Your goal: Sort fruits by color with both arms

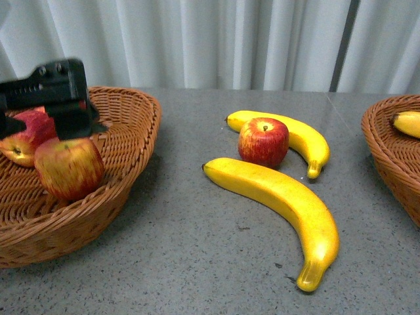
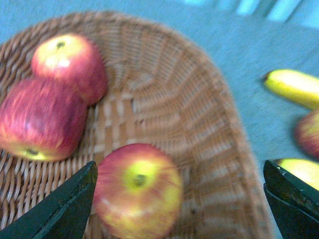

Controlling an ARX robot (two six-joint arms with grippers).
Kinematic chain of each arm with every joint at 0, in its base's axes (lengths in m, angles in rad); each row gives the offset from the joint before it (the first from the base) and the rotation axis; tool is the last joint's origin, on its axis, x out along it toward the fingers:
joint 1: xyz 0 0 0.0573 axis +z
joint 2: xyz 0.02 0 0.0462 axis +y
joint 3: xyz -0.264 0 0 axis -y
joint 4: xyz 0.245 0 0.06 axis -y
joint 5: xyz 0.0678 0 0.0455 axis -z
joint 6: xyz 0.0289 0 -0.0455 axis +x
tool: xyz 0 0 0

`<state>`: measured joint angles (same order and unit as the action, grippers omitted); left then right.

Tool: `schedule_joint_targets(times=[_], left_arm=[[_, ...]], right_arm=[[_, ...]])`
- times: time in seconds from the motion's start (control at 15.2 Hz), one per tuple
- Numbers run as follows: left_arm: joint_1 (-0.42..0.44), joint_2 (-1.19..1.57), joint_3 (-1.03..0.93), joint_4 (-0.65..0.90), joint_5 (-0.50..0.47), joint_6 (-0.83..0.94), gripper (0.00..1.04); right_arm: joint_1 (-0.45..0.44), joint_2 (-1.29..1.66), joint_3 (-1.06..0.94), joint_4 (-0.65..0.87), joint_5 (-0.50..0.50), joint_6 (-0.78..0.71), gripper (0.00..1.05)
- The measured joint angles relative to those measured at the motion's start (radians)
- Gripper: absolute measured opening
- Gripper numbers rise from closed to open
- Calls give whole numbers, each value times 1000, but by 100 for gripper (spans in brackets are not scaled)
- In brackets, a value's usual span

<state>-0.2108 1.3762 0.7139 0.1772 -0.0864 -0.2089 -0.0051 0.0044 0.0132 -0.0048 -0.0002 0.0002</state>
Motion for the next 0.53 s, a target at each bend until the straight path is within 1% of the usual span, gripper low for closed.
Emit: schedule_joint_targets(times=[0.13, 0.2, 0.33, 0.53], left_arm=[[-84, -84, 35, 33, -23, 42, 98], [-119, -47, 79, 58, -25, 80, 98], [-171, 117, 182, 58, -6, 148, 98], [-214, 381, 427, 0, 56, 229, 98]], right_arm=[[0, 0, 0, 0, 0, 0, 98], [0, 0, 0, 0, 0, 0, 98], [0, 0, 0, 0, 0, 0, 98], [0, 0, 0, 0, 0, 0, 98]])
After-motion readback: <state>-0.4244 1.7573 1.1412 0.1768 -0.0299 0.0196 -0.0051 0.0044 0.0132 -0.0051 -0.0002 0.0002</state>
